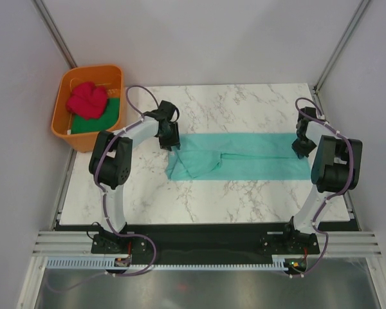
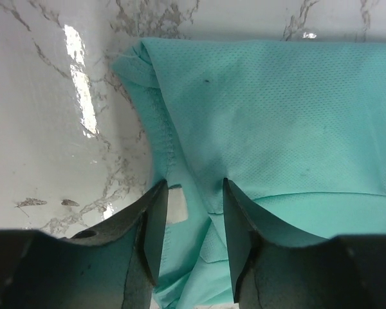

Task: Fold and stack the t-shirts
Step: Fold the tshirt

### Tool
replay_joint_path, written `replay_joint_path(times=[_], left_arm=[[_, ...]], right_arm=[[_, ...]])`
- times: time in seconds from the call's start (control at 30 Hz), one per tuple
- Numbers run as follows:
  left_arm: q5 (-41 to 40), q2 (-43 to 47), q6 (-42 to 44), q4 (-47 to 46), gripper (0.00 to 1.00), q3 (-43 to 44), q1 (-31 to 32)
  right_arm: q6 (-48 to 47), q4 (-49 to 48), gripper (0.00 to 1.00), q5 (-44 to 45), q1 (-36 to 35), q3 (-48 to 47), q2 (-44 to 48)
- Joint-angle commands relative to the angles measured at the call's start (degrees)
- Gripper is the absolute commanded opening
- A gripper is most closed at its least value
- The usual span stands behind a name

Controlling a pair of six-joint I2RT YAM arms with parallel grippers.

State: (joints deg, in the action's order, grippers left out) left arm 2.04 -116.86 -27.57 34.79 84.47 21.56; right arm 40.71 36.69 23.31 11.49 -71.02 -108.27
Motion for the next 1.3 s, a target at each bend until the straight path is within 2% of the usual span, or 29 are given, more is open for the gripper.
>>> replay_joint_path(times=[0.0, 0.2, 0.3, 0.43, 0.63, 0.93, 1.07, 1.17, 1.27], left_arm=[[-0.1, 1.8, 0.7, 0.5, 0.49, 3.2, -0.6], [0.9, 11.2, 0.9, 1.1, 0.54, 2.6, -0.6], [1.0, 15.2, 0.9, 1.1, 0.55, -0.9, -0.6], [1.1, 17.7, 0.3, 1.0, 0.51, -8.1, -0.6], [1.6, 18.9, -1.1, 0.5, 0.43, -14.1, 0.5], [3.2, 13.7, -2.5, -2.4, 0.41, -15.7, 1.5], [-1.6, 10.3, -3.0, -2.4, 0.40, -15.3, 1.5], [-4.0, 8.8, -3.4, -2.4, 0.37, -14.9, 1.5], [-6.1, 5.9, -2.8, -2.4, 0.23, -13.1, 1.4]], right_arm=[[-1.2, -1.7, 0.16, -0.3, 0.6, 0.4, 2.8], [-1.9, -0.5, 0.28, -3.7, 0.6, 0.3, 9.9], [-2.1, 0.0, 0.33, -6.8, 0.6, 0.2, 12.7], [-3.4, 0.2, 0.38, -9.8, -0.3, 0.4, 16.1], [-4.6, 0.1, 0.46, -12.8, -3.0, 1.0, 21.6], [-5.8, -0.7, 0.52, -14.2, -8.8, 3.1, 24.0], [-6.3, -0.7, 0.52, -13.4, -10.5, 3.6, 25.1], [-6.3, -1.0, 0.52, -13.0, -11.0, 3.8, 25.7], [-6.2, -1.3, 0.52, -12.9, -13.0, 3.9, 25.9]])
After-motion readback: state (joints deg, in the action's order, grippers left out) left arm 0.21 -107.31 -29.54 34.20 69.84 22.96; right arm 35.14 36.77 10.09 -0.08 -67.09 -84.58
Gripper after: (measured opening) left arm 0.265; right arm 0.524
